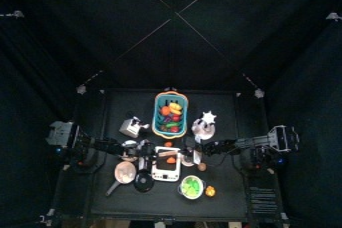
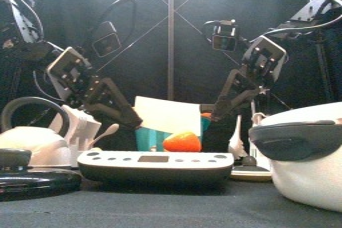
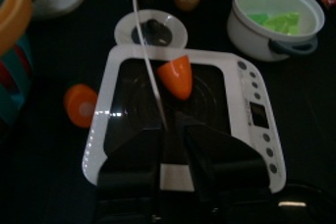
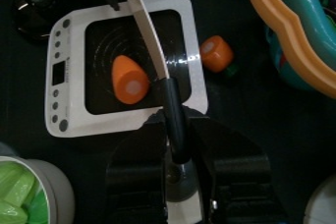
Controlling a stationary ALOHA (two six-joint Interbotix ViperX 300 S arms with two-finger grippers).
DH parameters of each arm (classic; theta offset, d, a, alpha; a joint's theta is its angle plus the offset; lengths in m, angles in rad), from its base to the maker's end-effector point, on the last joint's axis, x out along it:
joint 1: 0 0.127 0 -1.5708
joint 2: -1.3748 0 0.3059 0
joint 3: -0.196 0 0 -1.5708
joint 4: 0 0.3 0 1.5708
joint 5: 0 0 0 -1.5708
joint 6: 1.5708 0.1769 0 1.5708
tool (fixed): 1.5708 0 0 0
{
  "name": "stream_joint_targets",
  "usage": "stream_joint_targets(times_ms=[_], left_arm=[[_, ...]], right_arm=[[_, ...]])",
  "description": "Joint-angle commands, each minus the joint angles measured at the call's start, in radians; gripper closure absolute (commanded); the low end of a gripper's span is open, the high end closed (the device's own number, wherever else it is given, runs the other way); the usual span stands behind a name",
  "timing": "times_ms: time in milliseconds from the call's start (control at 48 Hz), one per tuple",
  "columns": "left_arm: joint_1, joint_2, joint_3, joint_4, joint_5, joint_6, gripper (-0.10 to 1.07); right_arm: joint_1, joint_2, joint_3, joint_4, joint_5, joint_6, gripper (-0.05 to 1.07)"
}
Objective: Drop cleaver
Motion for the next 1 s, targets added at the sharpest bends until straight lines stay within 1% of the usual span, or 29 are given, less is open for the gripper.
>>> stream_joint_targets(times_ms=[0,250,354,521,667,771,979], left_arm=[[0.014,-0.037,-0.003,0.006,-0.005,0.002,0.21],[0.054,-0.066,0.023,0.018,-0.005,0.003,0.21],[0.067,-0.066,0.026,0.02,-0.005,0.003,0.21],[0.081,-0.066,0.026,0.046,-0.005,0.003,0.21],[0.091,-0.064,0.026,0.054,-0.005,0.003,0.21],[0.097,-0.063,0.028,0.054,-0.005,0.003,0.21],[0.104,-0.057,0.028,0.054,-0.003,0.002,0.21]], right_arm=[[0.002,-0.058,0.012,0.02,0.037,0.005,0.66],[0.031,-0.17,0.098,0.129,0.164,0.003,0.66],[0.055,-0.238,0.135,0.186,0.219,0.003,0.66],[0.087,-0.308,0.189,0.29,0.267,0.003,0.65],[0.101,-0.327,0.225,0.371,0.296,0.003,0.64],[0.106,-0.327,0.229,0.408,0.308,0.002,0.62],[0.107,-0.333,0.225,0.405,0.341,0.0,0.47]])
